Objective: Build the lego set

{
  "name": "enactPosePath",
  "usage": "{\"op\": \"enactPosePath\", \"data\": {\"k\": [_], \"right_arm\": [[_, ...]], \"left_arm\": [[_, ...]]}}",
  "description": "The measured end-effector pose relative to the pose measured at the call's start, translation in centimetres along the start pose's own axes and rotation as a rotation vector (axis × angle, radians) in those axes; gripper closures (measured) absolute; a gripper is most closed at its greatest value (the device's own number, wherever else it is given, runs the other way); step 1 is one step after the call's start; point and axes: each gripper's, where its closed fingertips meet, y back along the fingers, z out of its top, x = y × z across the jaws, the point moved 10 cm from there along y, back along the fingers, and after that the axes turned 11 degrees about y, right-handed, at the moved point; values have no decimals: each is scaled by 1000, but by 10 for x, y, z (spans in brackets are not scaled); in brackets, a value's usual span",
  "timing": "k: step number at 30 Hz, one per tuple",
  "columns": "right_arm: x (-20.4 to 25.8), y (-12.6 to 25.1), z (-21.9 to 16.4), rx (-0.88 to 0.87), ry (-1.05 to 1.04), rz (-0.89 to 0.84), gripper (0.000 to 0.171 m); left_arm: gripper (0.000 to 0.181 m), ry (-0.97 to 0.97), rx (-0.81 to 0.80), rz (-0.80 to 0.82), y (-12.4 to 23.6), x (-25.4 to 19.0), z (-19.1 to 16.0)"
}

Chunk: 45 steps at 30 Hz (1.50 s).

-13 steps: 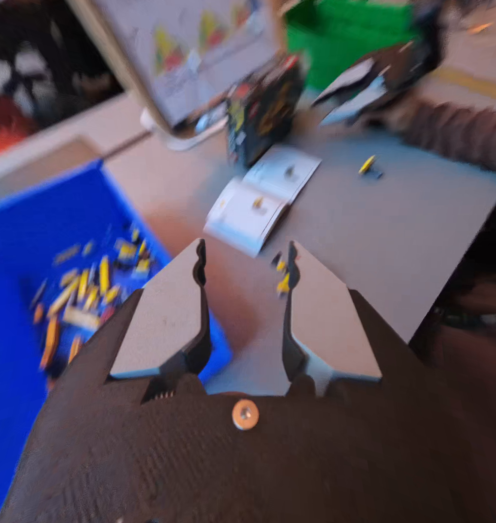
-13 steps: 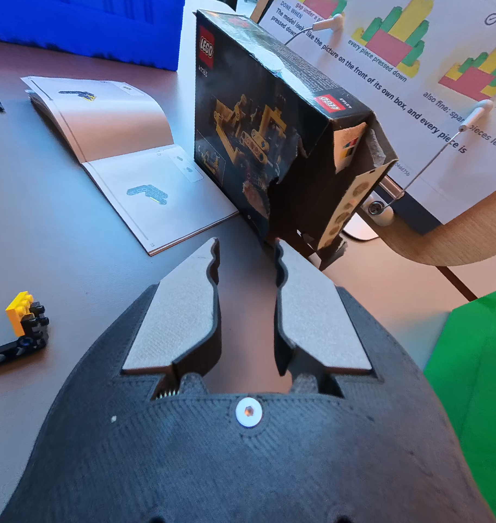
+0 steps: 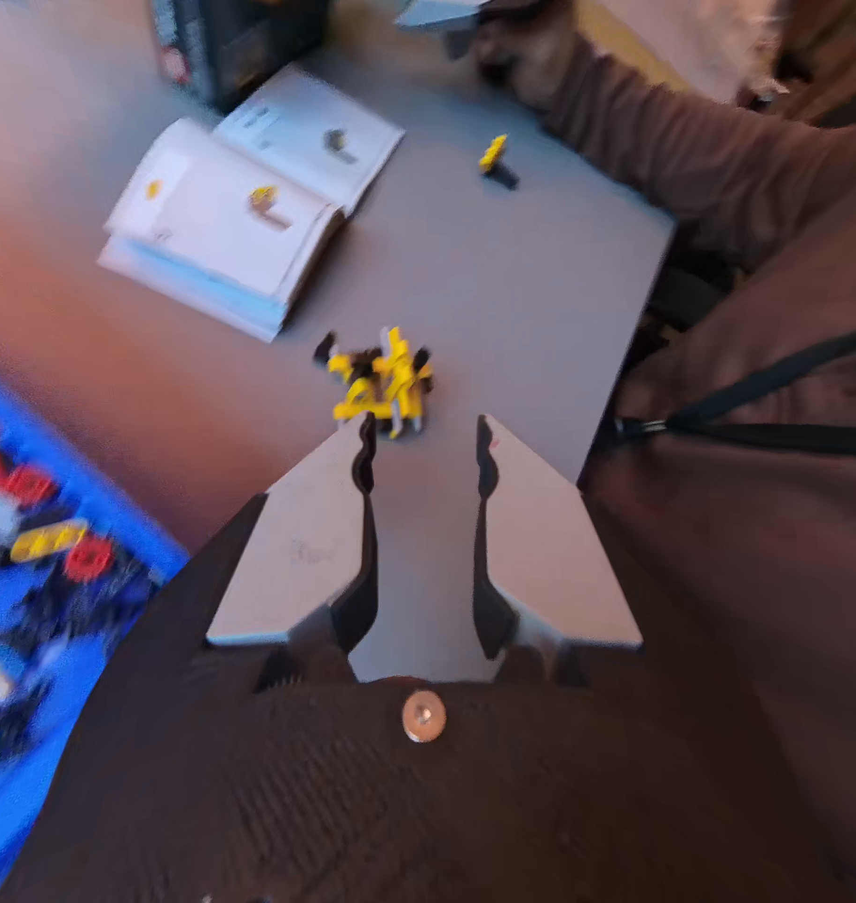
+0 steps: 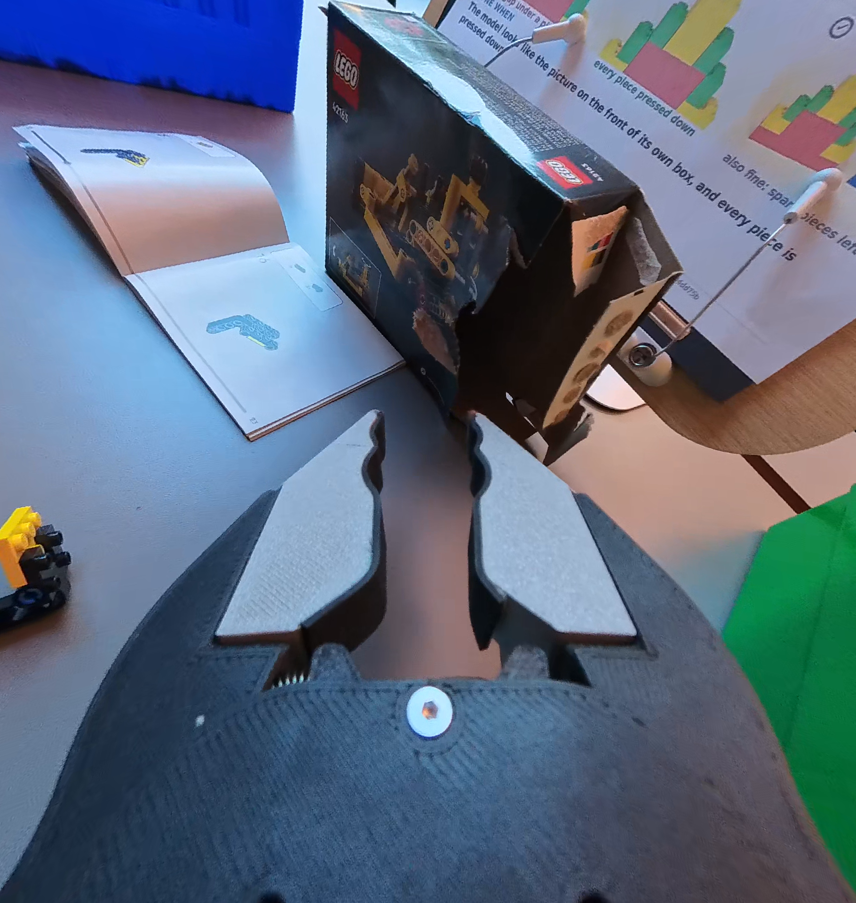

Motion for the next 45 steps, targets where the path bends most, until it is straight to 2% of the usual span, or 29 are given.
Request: {"op": "enactPosePath", "data": {"k": [1, 3, 6, 7, 10, 12, 14, 15, 16, 18, 20, 21, 23, 27, 31, 34, 38, 43, 45], "right_arm": [[0, 0, 0, -4, 3, -1, 142], [1, 1, 0, -12, 9, 2, 142], [2, 2, 1, -23, 20, 8, 143], [3, 2, 1, -28, 22, 13, 144], [2, 2, 2, -51, 14, 27, 145], [1, 3, 2, -57, 2, 23, 145], [0, 4, 2, -63, -4, 12, 145], [0, 4, 2, -63, -5, 7, 146], [0, 4, 2, -62, -5, 4, 146], [-1, 4, 2, -59, -7, 1, 146], [-1, 4, 1, -56, -11, -6, 146], [-2, 5, 1, -54, -13, -11, 146], [-2, 4, 0, -45, -16, -20, 146], [-4, 1, -2, 4, -8, -53, 145], [-6, 2, -4, 36, -4, -113, 145], [-9, 5, -6, 48, -27, -148, 145], [-12, 7, -8, 61, -50, -179, 145], [-11, 3, -8, 86, -53, -177, 142], [-9, 0, -5, 87, -51, -173, 142]], "left_arm": [[143, -41, 5, -3, -6, -4, 7], [140, -88, -11, 173, 1, 0, 18], [138, -24, -93, 237, 38, 3, 18], [132, 25, -87, 278, 49, 5, 14], [105, 129, 37, 518, 65, 22, -9], [101, 159, 94, 629, 63, 31, -18], [97, 171, 70, 590, 50, 34, -16], [98, 167, 61, 489, 36, 32, -13], [89, 140, 84, 339, 21, 24, -9], [71, 5, 136, 260, 5, 9, -4], [113, -39, 58, 184, 20, 4, 3], [118, 1, -13, 159, 35, 7, 9], [115, 62, -141, 164, 68, 17, 15], [117, 45, -280, 453, 113, 43, 33], [116, -17, -390, 502, 138, 62, 78], [115, -22, -408, 503, 154, 81, 114], [117, -42, -376, 534, 159, 104, 146], [124, -94, -363, 493, 139, 124, 155], [126, -112, -307, 533, 136, 130, 161]]}}
